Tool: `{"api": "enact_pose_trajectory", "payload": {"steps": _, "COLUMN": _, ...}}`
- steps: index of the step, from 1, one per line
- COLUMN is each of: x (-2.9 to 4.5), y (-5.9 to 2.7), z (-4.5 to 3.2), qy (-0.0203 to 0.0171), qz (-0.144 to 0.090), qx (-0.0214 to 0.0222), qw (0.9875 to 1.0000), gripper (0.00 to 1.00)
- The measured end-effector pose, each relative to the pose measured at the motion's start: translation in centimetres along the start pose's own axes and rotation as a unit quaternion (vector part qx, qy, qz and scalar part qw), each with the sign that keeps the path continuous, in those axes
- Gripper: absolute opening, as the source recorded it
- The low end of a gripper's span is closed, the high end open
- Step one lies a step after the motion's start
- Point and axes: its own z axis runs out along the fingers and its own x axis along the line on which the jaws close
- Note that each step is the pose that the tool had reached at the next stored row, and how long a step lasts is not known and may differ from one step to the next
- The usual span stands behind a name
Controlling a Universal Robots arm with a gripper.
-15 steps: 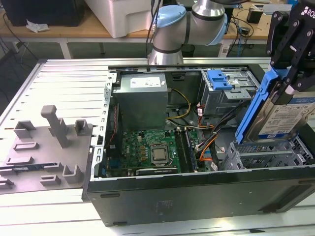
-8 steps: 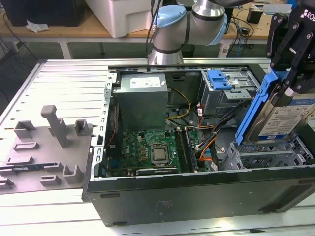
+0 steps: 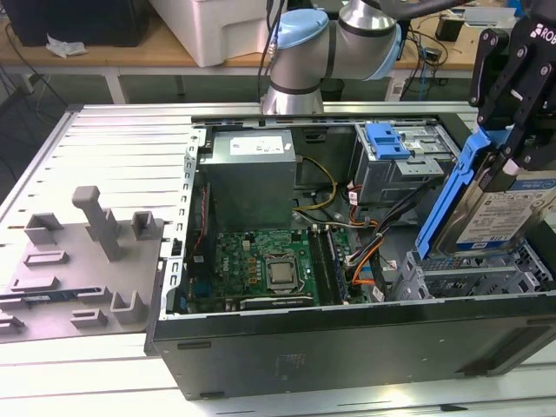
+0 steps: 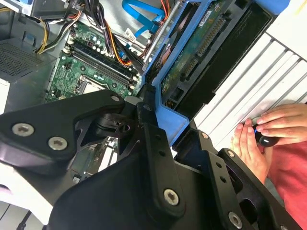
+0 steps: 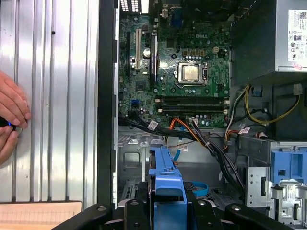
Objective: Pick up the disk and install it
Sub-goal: 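Insert the disk into the insertion slot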
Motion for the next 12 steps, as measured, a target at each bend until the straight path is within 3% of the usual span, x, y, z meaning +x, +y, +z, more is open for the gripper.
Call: {"api": "enact_pose_trajectory", "payload": {"steps": 12, "x": 0.15, "y": -0.02, "z": 0.33, "qy": 0.0, "qz": 0.0, "qx": 0.0, "qw": 1.0, "gripper": 0.37}}
